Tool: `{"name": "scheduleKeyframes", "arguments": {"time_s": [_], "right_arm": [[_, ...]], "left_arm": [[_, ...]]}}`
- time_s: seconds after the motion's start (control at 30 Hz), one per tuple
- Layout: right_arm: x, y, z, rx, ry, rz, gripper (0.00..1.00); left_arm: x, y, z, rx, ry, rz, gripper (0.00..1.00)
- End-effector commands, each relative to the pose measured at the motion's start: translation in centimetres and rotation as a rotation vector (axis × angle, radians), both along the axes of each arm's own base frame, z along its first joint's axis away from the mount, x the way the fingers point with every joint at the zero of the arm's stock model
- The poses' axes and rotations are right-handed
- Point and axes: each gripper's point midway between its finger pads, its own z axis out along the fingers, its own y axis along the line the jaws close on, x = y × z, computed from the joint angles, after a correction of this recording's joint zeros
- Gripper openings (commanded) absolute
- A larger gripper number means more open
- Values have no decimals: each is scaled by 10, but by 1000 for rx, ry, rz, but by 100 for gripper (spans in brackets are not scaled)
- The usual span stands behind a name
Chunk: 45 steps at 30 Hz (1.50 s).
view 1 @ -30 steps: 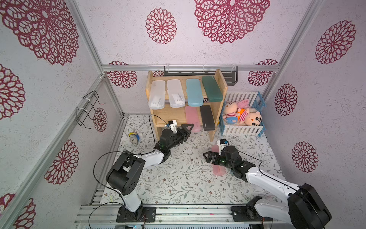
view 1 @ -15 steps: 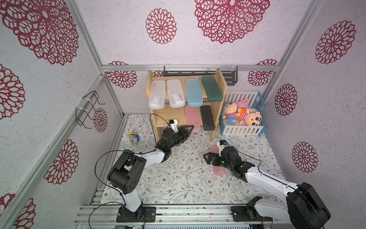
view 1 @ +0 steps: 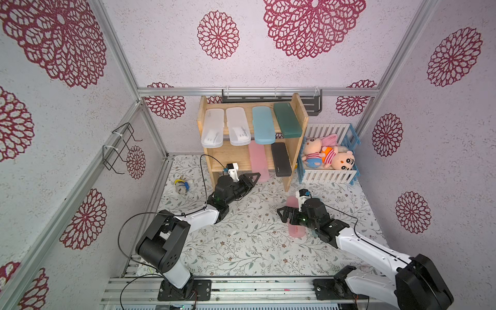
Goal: Remove the pencil cases from the shelf
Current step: Pick up the pencil case from the shelf.
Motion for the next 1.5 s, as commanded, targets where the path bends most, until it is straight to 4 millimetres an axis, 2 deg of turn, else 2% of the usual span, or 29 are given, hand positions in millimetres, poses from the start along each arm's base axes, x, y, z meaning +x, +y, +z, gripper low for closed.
{"name": "scheduleKeyframes", "arguments": {"time_s": [0.0,0.07,0.17,0.3,0.53,0.67,0.93,1.07,1.2,1.47], "right_arm": [[1,12,74,121,-180,37,99],[-5,16,102,182,-241,51,99],[-14,22,130,249,-300,54,99],[-19,39,143,277,-325,72,99],[-21,95,182,347,-390,172,99],[-10,125,185,320,-396,198,99],[14,170,180,314,-386,233,99],[17,189,179,309,-381,268,99],[19,200,173,299,-370,285,99],[15,211,177,305,-380,318,99]], "left_arm": [[-20,16,13,152,-177,30,0],[-36,25,8,253,-239,29,0],[-58,40,-1,409,-311,63,0],[-83,57,1,501,-412,113,0],[-114,73,-2,583,-484,135,0],[-123,77,2,588,-496,142,0],[-133,79,16,563,-533,147,0],[-137,81,20,560,-540,150,0],[-140,84,22,565,-544,153,0],[-142,87,21,574,-544,155,0]]}}
